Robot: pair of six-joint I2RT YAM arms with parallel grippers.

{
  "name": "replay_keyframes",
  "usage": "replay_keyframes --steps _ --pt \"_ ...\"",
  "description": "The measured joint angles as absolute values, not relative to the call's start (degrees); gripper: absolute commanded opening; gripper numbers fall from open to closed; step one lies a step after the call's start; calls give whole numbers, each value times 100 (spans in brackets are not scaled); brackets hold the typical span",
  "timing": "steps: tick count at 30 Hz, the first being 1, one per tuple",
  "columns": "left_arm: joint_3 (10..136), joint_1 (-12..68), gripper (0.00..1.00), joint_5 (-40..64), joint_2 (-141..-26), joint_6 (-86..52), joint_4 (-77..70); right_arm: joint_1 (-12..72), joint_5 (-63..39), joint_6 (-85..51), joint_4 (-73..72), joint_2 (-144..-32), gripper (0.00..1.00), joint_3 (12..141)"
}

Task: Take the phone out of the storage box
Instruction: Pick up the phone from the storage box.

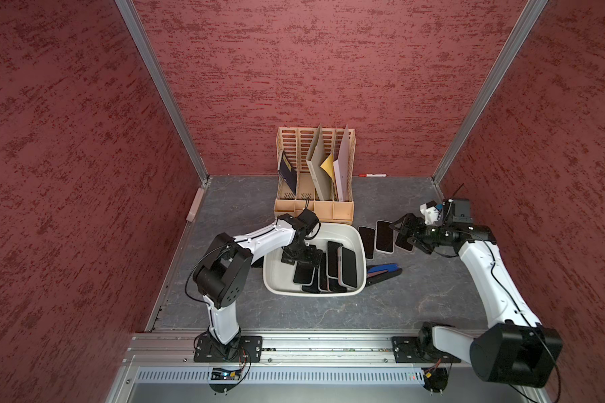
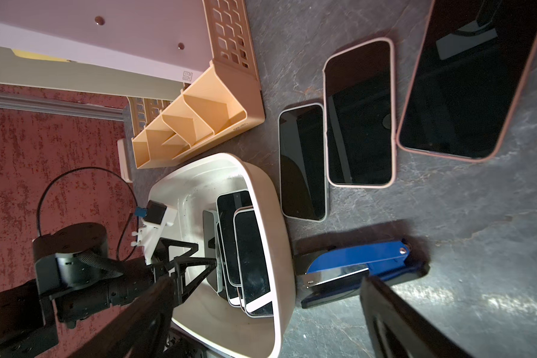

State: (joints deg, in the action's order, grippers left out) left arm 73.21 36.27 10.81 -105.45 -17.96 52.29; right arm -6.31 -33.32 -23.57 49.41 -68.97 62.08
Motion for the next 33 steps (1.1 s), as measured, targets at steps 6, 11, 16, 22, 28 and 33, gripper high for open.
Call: replay_keyframes --steps 6,11,16,22,28,33 --pt "7321 3577 93 1039 -10713 -1721 5258 -495 -3345 -2355 4952 -6897 98 6206" --pt "7441 3562 91 1052 -10960 -1682 5282 -360 -3352 -2357 4963 -6934 98 6208" --pt "7577 3566 91 1011 -11076 -1621 5315 -305 -3369 -2357 4965 -6997 98 6208" --pt "7662 3568 87 915 -11161 -1608 5415 -274 -3367 -2357 4978 -6995 98 6206" --pt "7644 3540 83 991 -11170 -1562 5402 -270 -3367 -2359 4982 -6991 98 6206" --pt "7583 3463 68 1166 -11137 -1546 5332 -257 -3369 -2377 4982 -6989 98 6206"
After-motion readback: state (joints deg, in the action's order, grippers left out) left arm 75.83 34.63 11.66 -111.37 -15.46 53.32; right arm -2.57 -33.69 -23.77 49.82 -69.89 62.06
